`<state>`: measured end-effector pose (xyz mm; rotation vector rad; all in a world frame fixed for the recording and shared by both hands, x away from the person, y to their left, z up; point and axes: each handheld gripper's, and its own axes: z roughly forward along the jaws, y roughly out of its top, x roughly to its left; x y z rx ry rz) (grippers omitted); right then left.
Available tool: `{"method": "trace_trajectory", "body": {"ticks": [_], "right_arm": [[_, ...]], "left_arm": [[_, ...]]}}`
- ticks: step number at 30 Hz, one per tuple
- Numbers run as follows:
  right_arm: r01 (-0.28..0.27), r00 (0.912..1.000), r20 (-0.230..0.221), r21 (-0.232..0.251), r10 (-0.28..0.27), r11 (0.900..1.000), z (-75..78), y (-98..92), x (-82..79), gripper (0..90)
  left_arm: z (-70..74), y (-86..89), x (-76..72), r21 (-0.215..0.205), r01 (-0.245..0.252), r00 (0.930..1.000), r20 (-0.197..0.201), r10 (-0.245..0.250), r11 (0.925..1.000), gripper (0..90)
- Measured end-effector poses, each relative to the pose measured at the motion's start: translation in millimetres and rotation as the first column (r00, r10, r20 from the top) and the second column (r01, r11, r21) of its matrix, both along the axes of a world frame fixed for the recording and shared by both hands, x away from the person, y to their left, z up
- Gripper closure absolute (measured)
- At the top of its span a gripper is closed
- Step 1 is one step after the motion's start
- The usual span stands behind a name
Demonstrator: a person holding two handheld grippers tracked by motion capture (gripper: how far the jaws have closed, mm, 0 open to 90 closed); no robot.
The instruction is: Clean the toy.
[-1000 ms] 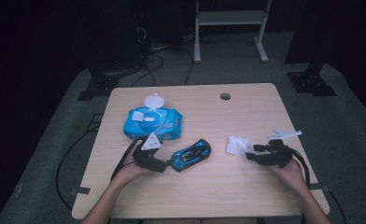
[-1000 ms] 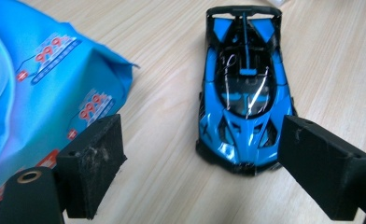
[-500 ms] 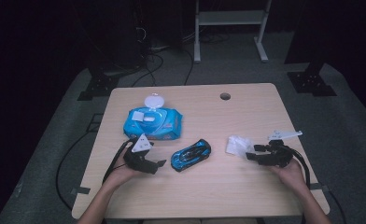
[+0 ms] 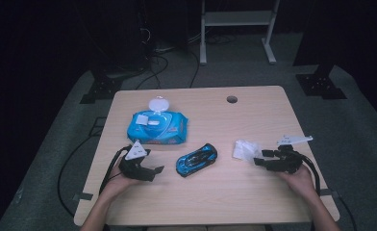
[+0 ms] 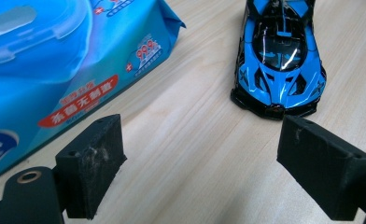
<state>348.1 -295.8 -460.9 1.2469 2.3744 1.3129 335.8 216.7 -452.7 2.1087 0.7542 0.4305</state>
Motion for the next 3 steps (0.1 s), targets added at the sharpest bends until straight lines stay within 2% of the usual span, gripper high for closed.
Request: {"method": "trace_trajectory", "body": {"ticks": [3], "right_arm": [[0.002, 1.0, 0.009, 0.033, -0.002, 0.999, 0.4, -0.6, -3.2, 38.7]], "left_arm": [[-4.9, 2.6, -5.3, 0.013, -0.012, 0.9999, 0.011, 0.011, 0.9999, 12.5]]}}
